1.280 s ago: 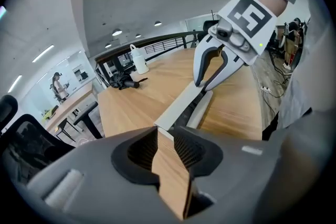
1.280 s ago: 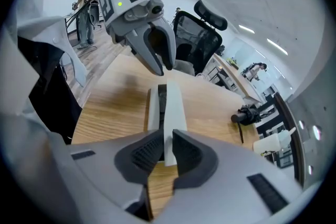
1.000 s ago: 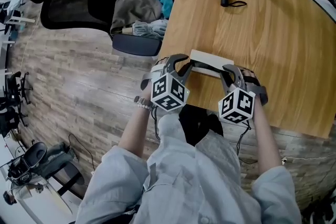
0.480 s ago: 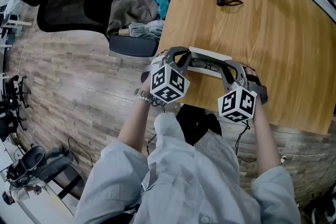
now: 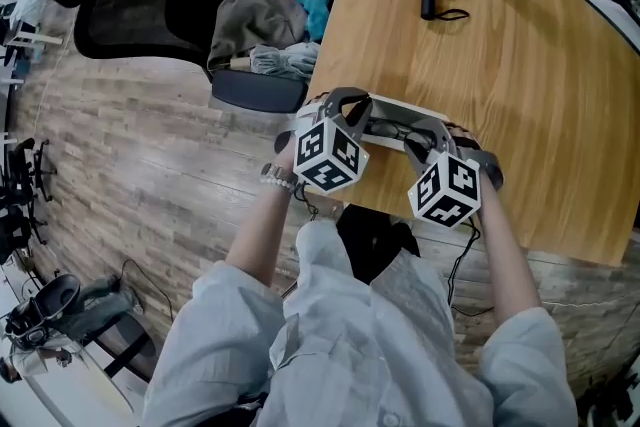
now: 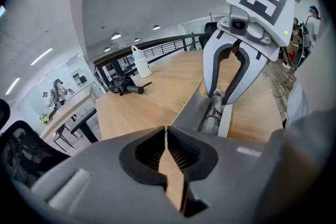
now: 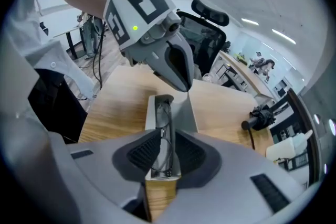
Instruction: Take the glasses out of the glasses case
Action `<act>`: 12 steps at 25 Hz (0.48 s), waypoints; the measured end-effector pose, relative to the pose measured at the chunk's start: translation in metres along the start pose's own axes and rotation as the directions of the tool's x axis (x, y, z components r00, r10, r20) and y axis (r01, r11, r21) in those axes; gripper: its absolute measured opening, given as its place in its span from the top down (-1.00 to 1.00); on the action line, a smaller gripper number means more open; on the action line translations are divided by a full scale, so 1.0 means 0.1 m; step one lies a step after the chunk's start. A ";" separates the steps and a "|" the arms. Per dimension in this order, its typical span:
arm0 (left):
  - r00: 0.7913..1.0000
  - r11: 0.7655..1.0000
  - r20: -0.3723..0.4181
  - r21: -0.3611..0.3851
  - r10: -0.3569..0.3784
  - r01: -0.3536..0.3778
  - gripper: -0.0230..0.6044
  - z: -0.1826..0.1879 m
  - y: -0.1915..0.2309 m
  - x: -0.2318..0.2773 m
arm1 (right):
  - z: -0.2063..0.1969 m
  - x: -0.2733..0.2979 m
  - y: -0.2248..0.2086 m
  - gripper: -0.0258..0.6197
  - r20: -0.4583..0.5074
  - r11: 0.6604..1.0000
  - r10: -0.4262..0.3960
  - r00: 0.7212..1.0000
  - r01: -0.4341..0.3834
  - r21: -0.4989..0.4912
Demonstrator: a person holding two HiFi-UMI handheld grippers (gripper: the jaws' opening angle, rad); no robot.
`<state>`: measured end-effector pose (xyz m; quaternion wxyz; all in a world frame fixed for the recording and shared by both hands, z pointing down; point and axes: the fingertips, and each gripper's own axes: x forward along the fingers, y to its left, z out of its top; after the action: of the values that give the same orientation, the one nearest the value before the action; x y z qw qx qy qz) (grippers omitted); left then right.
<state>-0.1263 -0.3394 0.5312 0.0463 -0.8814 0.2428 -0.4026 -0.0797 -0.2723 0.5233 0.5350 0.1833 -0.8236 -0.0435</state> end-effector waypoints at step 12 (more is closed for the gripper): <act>1.000 1.000 -0.002 -0.007 -0.016 0.016 0.86 0.01 0.09 0.09 | 0.05 0.18 0.04 0.63 -0.048 0.983 0.180 0.982 -0.182 -0.040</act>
<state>-0.1235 -0.3517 0.5341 0.0398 -0.8830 0.2374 -0.4029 -0.0919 -0.2751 0.5383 0.5589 0.0968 -0.8235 -0.0087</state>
